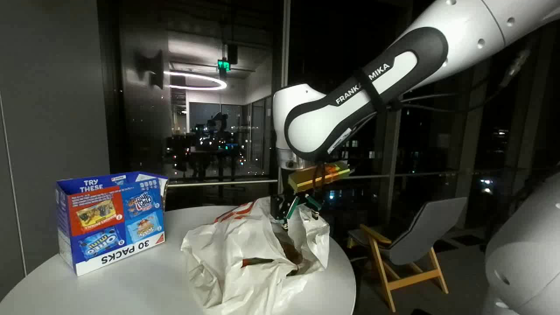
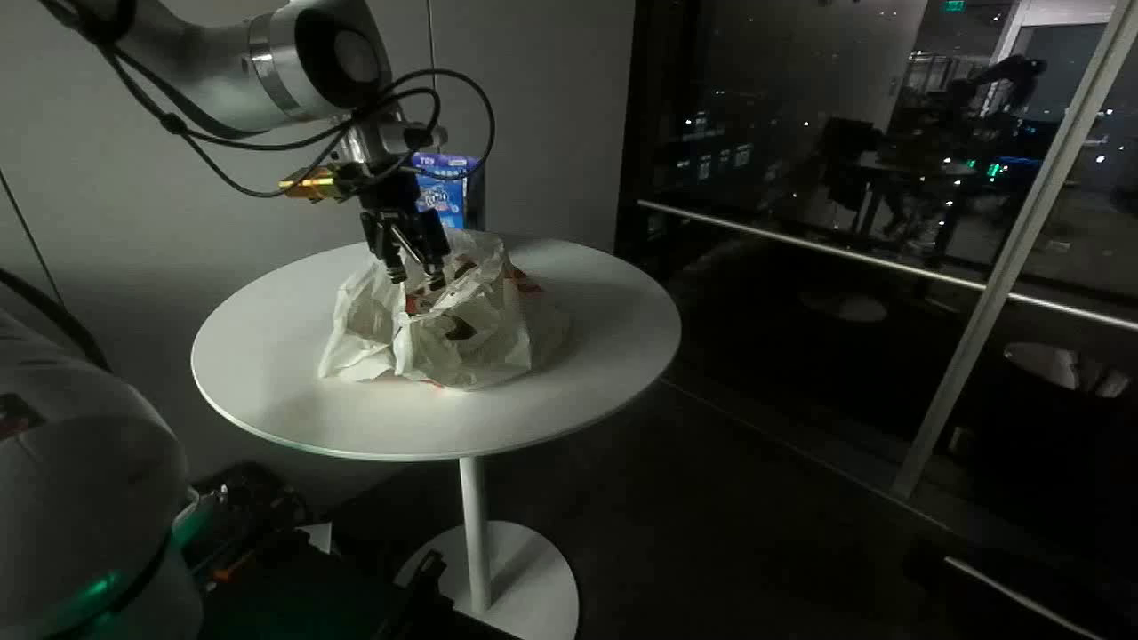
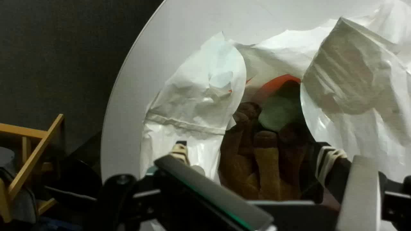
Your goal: Remove the moose, radish and eraser from the plastic bag and place them on the table.
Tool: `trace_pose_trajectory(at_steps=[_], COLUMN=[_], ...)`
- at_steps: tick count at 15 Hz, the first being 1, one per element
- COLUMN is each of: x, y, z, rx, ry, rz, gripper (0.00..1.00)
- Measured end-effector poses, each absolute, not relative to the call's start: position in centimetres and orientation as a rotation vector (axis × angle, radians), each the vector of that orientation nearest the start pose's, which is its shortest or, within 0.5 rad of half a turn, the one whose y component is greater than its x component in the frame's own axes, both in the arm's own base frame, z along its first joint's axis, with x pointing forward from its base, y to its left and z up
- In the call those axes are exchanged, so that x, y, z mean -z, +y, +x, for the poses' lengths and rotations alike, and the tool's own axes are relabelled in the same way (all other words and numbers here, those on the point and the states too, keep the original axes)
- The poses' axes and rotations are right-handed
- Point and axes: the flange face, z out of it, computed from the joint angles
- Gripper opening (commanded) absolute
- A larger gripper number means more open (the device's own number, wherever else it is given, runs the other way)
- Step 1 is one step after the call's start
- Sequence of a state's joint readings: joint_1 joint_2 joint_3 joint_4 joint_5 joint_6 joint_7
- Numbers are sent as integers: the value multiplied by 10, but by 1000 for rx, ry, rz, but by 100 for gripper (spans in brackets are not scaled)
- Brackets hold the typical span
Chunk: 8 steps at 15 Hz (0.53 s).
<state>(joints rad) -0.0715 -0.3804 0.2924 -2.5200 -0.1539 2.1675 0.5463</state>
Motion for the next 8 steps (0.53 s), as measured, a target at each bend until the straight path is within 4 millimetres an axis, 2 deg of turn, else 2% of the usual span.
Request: trace_pose_trajectory(at_steps=[8], x=[-416], y=[87], z=[413], rx=[180], ry=[432], rz=[-3320], gripper=[100])
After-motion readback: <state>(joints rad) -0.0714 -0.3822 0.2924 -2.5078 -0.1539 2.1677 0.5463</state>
